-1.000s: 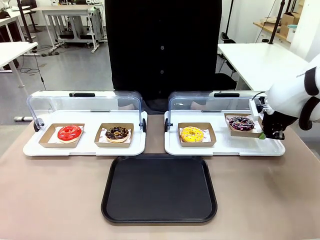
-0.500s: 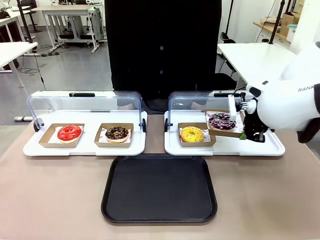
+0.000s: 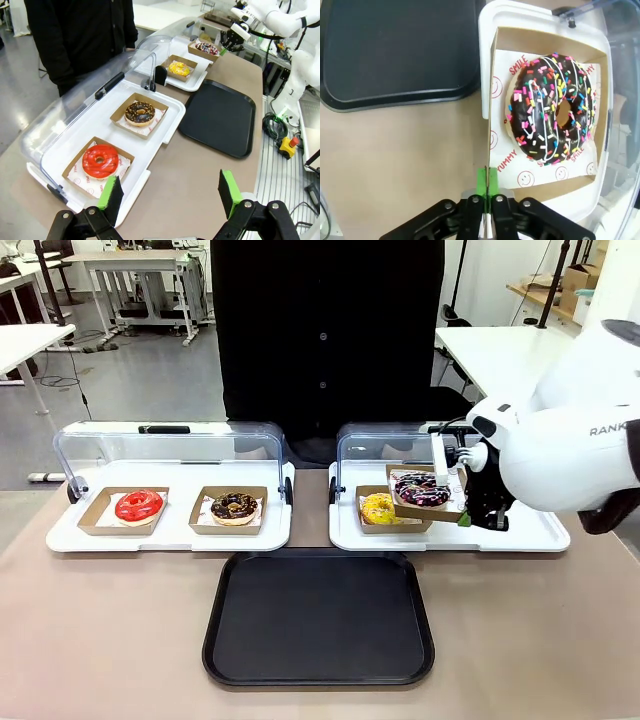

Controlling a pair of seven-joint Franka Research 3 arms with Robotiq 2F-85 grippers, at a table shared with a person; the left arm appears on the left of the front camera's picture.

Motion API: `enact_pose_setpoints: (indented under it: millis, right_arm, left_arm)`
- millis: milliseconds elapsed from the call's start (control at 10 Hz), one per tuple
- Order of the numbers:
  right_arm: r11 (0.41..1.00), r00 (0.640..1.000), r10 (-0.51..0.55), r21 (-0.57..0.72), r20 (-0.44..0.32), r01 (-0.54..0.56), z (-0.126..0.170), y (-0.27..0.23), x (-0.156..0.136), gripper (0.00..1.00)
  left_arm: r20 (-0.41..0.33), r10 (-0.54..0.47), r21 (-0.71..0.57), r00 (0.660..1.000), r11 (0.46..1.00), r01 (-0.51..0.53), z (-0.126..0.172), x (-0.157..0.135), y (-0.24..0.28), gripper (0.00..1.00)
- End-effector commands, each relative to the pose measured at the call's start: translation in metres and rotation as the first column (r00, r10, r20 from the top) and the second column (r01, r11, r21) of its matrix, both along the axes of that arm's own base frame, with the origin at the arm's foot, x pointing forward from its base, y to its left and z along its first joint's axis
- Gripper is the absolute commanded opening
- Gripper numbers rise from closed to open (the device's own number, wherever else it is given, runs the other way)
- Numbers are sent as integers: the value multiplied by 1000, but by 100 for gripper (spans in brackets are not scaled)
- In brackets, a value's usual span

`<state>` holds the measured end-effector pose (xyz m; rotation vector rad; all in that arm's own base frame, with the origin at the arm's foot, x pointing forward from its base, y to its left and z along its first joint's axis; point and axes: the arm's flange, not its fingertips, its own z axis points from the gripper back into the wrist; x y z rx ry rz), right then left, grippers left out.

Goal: Move the fourth donut from the left to the tray.
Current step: Pick up the Paper togo box containing the Donut indicated by the person and place it on the Handle tray.

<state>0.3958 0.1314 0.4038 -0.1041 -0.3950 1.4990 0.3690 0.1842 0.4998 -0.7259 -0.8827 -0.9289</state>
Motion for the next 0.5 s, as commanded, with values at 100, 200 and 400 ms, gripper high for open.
enact_pose_setpoints:
  millis: [100,200,400]
  right_arm:
    - [1000,1000,0,0,0,0,0,0,0,2]
    - [1000,1000,-4,-17,21,5,-8,18,-15,2]
    - [999,998,3,-32,61,-1,-30,58,-51,2]
  left_arm:
    - [26,-6,-20,1000,1000,7,1,1,0,100]
    - [26,-6,-20,1000,1000,7,1,1,0,100]
    - [26,-6,-20,1000,1000,7,1,1,0,100]
